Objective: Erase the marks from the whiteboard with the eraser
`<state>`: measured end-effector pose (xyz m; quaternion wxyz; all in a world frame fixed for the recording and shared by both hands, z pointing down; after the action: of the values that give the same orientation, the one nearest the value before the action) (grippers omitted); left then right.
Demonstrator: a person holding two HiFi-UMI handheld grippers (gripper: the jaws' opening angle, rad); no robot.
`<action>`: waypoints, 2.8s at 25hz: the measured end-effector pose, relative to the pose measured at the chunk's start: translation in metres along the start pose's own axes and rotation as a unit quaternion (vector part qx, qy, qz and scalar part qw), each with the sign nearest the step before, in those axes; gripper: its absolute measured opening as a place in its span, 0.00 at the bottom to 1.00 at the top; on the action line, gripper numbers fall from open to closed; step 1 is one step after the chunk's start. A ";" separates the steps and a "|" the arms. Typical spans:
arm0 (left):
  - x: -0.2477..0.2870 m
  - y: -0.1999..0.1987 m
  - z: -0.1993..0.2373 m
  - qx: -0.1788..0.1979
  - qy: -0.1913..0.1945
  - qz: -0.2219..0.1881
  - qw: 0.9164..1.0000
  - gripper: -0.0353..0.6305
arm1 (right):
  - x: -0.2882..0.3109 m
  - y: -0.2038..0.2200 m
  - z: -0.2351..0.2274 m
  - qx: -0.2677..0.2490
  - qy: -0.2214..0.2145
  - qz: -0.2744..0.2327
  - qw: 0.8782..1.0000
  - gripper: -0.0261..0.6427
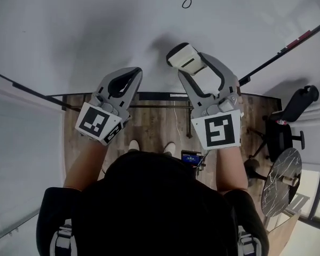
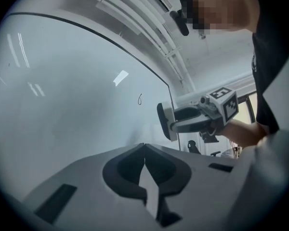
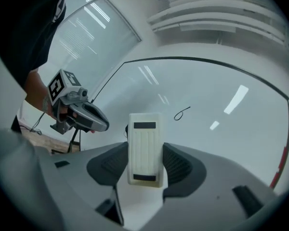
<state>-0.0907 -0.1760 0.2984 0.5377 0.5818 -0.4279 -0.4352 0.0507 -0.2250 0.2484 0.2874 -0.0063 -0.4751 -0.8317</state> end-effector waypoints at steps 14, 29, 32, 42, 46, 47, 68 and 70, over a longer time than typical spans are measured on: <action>0.019 -0.033 0.013 0.004 -0.023 -0.046 0.999 0.06 | -0.009 -0.107 -0.120 -0.131 0.118 0.026 0.984 0.37; 0.013 -0.025 0.022 -0.015 -0.029 -0.045 0.998 0.06 | 0.037 -0.082 -0.094 -0.183 0.089 0.132 0.970 0.37; 0.015 -0.024 0.024 -0.013 -0.032 -0.043 0.999 0.06 | 0.050 -0.061 -0.074 -0.193 0.060 0.158 0.967 0.37; 0.014 -0.020 0.024 -0.016 -0.034 -0.038 0.999 0.06 | 0.076 -0.017 -0.034 -0.189 -0.014 0.194 0.963 0.37; 0.013 -0.019 0.023 -0.016 -0.034 -0.037 0.999 0.06 | 0.076 -0.016 -0.035 -0.192 -0.010 0.192 0.962 0.37; 0.013 -0.019 0.023 -0.016 -0.035 -0.037 0.999 0.06 | 0.075 -0.016 -0.034 -0.194 -0.009 0.193 0.962 0.37; 0.016 -0.073 0.032 0.019 -0.049 -0.094 0.994 0.06 | 0.006 -0.122 -0.115 -0.291 0.152 0.177 0.928 0.37; 0.018 -0.070 0.029 0.017 -0.042 -0.092 0.995 0.06 | 0.002 -0.132 -0.125 -0.304 0.179 0.176 0.919 0.37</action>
<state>-0.1121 -0.1965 0.2268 0.4674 0.6086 -0.4021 -0.4995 0.0184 -0.2746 0.0764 0.4933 -0.0277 -0.1317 -0.8594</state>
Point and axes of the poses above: the fingertips, and each gripper's own axes: x forward along the fingers, z to its left, y out of its underside, the point moved 4 cm from there along -x, backward along the fingers, and after that the axes turned 12 degrees about -y, right-handed, at the moved point
